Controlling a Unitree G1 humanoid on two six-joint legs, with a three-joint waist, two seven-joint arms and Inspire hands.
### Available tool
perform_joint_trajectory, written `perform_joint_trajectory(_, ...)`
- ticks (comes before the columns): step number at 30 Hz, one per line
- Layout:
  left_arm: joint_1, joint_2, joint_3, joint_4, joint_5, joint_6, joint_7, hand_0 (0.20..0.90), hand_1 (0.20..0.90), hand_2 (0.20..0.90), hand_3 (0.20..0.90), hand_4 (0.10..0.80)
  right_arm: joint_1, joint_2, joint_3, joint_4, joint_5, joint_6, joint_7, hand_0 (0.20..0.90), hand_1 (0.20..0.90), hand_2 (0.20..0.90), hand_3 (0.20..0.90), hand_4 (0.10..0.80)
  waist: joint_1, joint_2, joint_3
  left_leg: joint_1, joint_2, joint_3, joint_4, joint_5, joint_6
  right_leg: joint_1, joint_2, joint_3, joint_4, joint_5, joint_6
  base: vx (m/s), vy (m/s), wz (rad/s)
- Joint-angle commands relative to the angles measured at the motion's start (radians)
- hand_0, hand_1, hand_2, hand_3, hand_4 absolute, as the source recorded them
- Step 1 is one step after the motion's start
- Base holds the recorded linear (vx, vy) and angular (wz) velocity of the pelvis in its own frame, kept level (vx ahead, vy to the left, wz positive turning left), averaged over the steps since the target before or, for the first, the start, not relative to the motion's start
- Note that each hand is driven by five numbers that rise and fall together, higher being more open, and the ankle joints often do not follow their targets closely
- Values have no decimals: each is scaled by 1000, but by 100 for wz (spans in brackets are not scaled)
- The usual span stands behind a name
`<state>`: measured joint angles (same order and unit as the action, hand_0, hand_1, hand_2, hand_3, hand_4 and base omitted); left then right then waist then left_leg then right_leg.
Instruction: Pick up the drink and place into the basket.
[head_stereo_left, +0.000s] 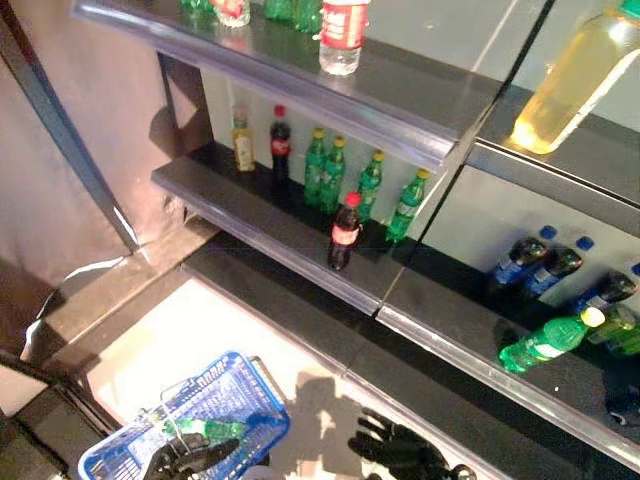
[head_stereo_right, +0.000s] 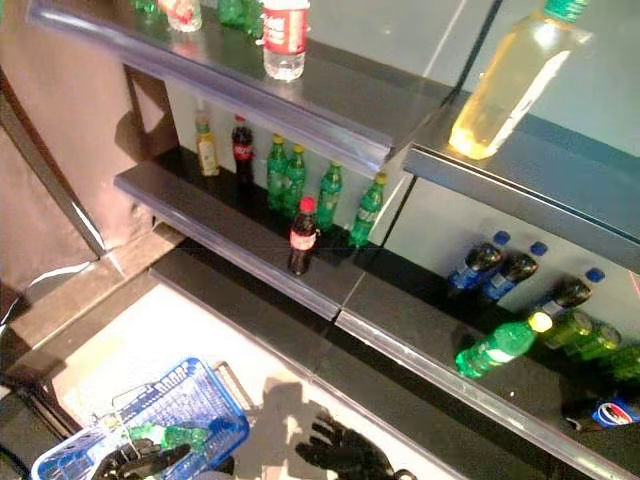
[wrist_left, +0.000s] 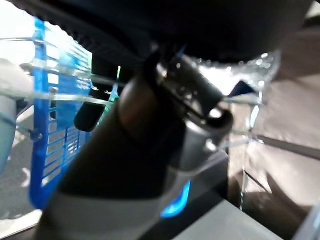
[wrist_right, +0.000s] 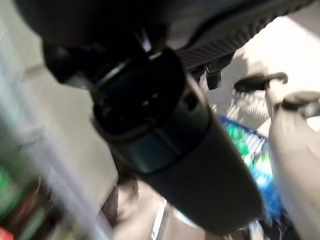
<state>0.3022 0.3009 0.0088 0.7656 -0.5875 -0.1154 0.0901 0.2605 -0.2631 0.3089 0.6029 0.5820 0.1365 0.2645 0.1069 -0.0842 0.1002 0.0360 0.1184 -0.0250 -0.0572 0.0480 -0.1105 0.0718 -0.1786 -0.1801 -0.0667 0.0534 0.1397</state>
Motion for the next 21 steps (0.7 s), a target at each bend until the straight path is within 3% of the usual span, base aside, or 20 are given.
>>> perform_joint_trajectory(1,-124,0,1,-95,-40,-191,-10,300,300,300,200,100,-37,-13,-30,83,-138,-102,-96,900,900,900,900,800,1,58,-40,-50,-6,27,2,56,19,38,1,-18,41,-37,-29,-70,-18,-17)
perform_joint_trajectory(6,-189,-74,37,169,-99,-169,-15,300,300,300,200,100,-111,51,-113,397,-208,-198,-194,900,900,900,900,800,-27,76,-47,-30,5,50,-15,45,16,27,8,-5,44,-41,-37,-74,-41,-6)
perform_joint_trajectory(11,-215,-92,45,310,-105,-119,27,300,300,300,200,100,-125,57,-138,484,-260,-238,-215,900,900,900,900,800,-59,80,-50,-21,15,61,-19,41,15,4,36,20,96,-76,-54,-77,-90,-14)
perform_joint_trajectory(17,-224,-116,58,416,-171,-137,61,300,300,300,200,100,-162,55,-135,536,-270,-223,-212,900,900,900,900,800,-74,83,-36,-30,80,57,-1,70,-10,-28,111,48,170,-133,-105,-128,-246,-20)
perform_joint_trajectory(18,-225,-121,63,420,-191,-142,70,300,300,300,200,100,-171,54,-134,550,-277,-219,-218,900,900,900,900,800,-72,84,-26,-53,105,67,9,103,-23,-27,125,45,167,-132,-111,-162,-278,-31)
perform_joint_trajectory(21,-230,-126,63,428,-186,-125,71,300,300,300,200,100,-176,55,-138,554,-251,-215,-238,900,900,900,900,800,-71,86,-4,-110,120,103,63,161,-33,-15,141,27,144,-119,-120,-188,-209,-17)
